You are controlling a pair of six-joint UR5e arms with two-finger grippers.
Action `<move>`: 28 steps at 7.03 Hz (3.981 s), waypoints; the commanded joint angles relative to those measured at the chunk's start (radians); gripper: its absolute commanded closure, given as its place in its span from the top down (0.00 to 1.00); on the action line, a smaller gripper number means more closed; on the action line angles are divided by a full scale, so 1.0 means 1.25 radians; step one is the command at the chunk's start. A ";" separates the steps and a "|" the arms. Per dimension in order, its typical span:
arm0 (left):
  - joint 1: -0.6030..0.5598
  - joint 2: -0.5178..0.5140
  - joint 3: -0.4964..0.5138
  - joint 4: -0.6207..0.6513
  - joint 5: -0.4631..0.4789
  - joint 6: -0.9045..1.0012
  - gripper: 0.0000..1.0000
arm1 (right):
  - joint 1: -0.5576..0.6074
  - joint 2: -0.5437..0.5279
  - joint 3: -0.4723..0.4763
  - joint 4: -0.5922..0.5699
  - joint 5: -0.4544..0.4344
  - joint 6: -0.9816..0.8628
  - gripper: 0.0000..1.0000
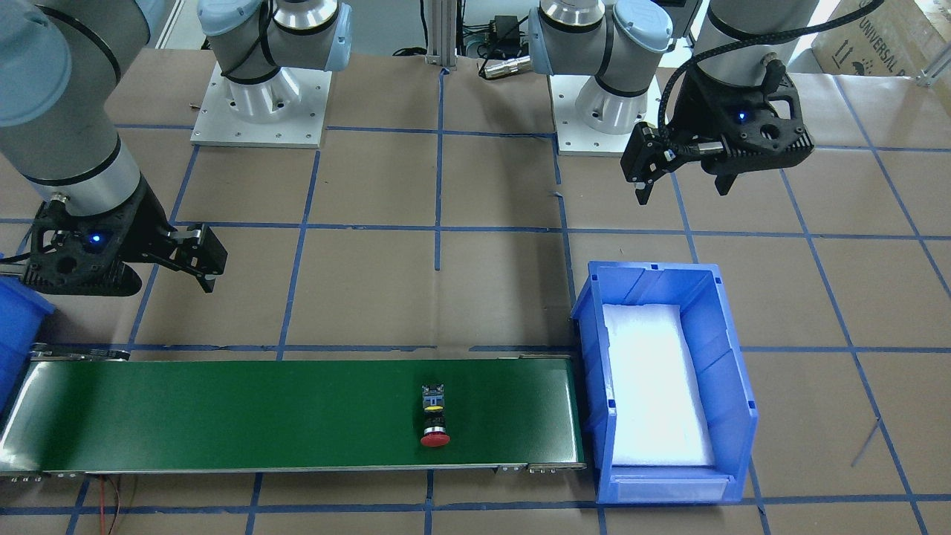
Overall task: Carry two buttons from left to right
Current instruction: 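Move the right gripper along the belt to the red-capped button, then grasp the red-capped button on the belt with the right gripper and lift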
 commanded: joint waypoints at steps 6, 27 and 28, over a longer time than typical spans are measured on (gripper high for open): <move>-0.007 -0.078 0.015 0.024 -0.131 0.027 1.00 | 0.027 0.024 0.012 -0.026 0.005 0.036 1.00; 0.157 0.005 0.021 -0.068 -0.038 0.127 1.00 | 0.223 0.265 -0.120 -0.169 0.103 0.388 0.04; 0.154 0.014 0.021 -0.069 -0.034 0.127 1.00 | 0.202 0.215 -0.123 -0.118 0.095 0.349 0.04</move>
